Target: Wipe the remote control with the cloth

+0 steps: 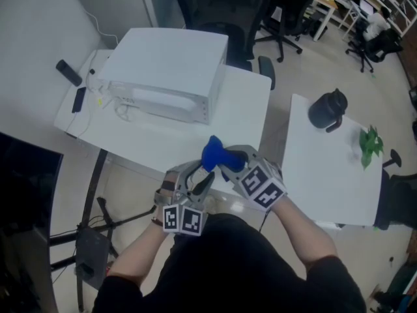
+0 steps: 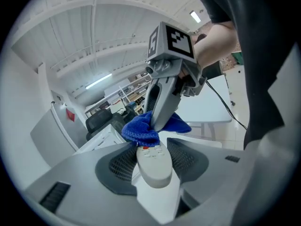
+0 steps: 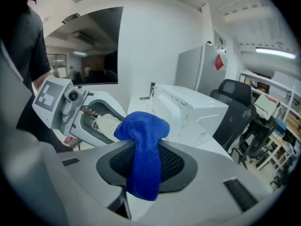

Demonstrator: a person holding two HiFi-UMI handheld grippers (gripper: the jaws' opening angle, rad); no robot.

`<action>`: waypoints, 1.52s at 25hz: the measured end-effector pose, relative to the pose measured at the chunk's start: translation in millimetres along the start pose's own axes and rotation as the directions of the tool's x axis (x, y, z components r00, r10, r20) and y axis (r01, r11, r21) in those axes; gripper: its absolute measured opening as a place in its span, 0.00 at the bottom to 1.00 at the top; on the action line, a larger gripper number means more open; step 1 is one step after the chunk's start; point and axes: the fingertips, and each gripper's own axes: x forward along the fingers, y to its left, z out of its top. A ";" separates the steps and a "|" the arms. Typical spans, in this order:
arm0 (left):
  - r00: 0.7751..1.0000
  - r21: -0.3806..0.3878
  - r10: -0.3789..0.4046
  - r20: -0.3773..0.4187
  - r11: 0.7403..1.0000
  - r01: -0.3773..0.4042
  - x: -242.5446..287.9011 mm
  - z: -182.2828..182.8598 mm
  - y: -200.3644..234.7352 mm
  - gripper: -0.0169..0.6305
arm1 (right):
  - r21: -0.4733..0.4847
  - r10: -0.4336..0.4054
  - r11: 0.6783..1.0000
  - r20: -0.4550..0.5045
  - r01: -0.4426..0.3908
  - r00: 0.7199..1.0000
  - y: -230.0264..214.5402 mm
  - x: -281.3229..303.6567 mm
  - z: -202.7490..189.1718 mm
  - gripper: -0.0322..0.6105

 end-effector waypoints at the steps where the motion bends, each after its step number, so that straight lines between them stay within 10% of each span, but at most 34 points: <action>1: 1.000 -0.002 -0.001 0.001 1.000 0.001 -1.2 -1.0 0.0 0.34 | 0.010 -0.020 1.000 0.001 0.020 1.000 -6.2 -0.8 -0.5 0.25; 13: 1.000 -0.029 0.007 0.012 1.000 -0.006 -1.2 -2.8 7.0 0.34 | -0.167 0.201 0.967 0.035 -0.193 0.979 73.8 -5.2 39.4 0.25; 27: 0.997 0.007 -0.021 0.073 1.000 0.020 -11.5 7.4 -3.6 0.34 | 0.043 0.044 0.998 0.029 -0.045 0.999 -8.6 -9.8 9.8 0.25; 30: 0.993 -0.146 -0.027 0.112 0.988 0.043 -11.2 7.7 2.3 0.34 | 0.077 0.022 0.997 0.082 -0.028 0.996 -16.0 -15.6 18.0 0.25; 32: 0.981 -0.449 -0.015 0.196 0.888 0.103 -11.9 9.8 20.3 0.34 | 0.116 -0.019 0.993 0.193 -0.003 0.981 -22.6 -27.6 33.5 0.25; 33: 0.968 -0.622 0.004 0.250 0.767 0.157 -12.6 9.6 32.9 0.34 | 0.140 -0.047 0.990 0.263 0.010 0.964 -27.6 -35.1 41.6 0.25; 36: 0.896 -0.895 0.152 0.417 0.240 0.376 -13.4 1.0 70.3 0.34 | 0.250 -0.122 0.968 0.427 0.013 0.896 -38.4 -57.3 59.3 0.25; 38: 0.846 -0.876 0.275 0.456 -0.032 0.482 -15.0 -6.2 88.4 0.34 | 0.299 -0.138 0.954 0.474 -0.012 0.870 -33.4 -63.1 62.1 0.25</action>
